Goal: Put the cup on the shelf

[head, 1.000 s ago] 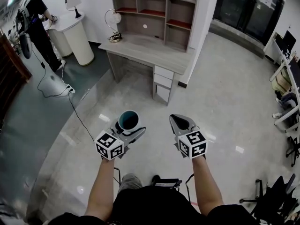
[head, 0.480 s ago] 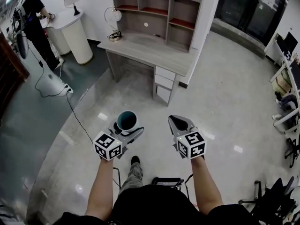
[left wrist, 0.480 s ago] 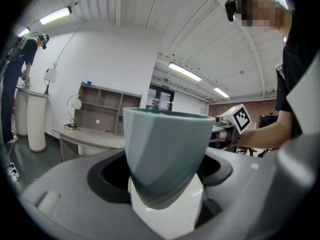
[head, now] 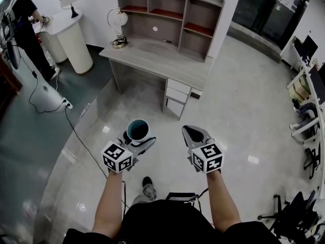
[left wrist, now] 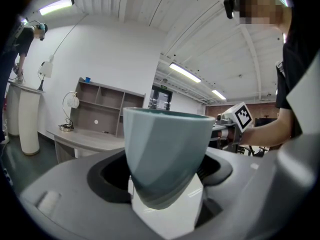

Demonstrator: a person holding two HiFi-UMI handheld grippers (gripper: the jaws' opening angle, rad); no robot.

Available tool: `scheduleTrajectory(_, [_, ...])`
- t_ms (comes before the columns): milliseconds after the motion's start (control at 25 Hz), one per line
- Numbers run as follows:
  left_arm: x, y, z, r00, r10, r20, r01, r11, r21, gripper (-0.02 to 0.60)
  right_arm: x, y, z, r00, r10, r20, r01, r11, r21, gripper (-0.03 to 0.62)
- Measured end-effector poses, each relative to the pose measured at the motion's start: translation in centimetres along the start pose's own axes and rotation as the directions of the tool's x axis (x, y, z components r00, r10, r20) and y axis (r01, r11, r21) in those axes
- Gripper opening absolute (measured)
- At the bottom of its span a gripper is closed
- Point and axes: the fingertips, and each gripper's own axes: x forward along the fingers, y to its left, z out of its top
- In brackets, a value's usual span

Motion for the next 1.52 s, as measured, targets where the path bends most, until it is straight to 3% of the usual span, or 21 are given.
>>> scheduleTrajectory(400, [-0.6,8.2,1.8,0.999,-0.035,-0.001,0.035,0.999,0.006,0.370,7.3,1.5,2.8,0.999,-0.037,0.007,0.037,0.999,0.006,0.012])
scheduleTrajectory(840, [-0.5,12.3,1.8,0.998,-0.057,0.001,0.057,0.998,-0.019,0.371,11.3,2.2,3.4,0.999,-0.052,-0.014,0.052,0.999,0.011,0.012])
scheduleTrajectory(1240, [2.8,16.0,1.7,0.999,-0.036,-0.018,0.035,0.999,-0.025,0.370,16.0,-0.9,3.8,1.000,-0.022,-0.009,0.023,0.999,0.030,0.012])
scheduleTrajectory(1520, [7.9,20.0,3.5,0.999,-0.019,-0.033,0.018,1.000,-0.017,0.370,20.0,-6.3,4.9,1.000,-0.016,-0.003,0.016,0.998,0.061,0.012])
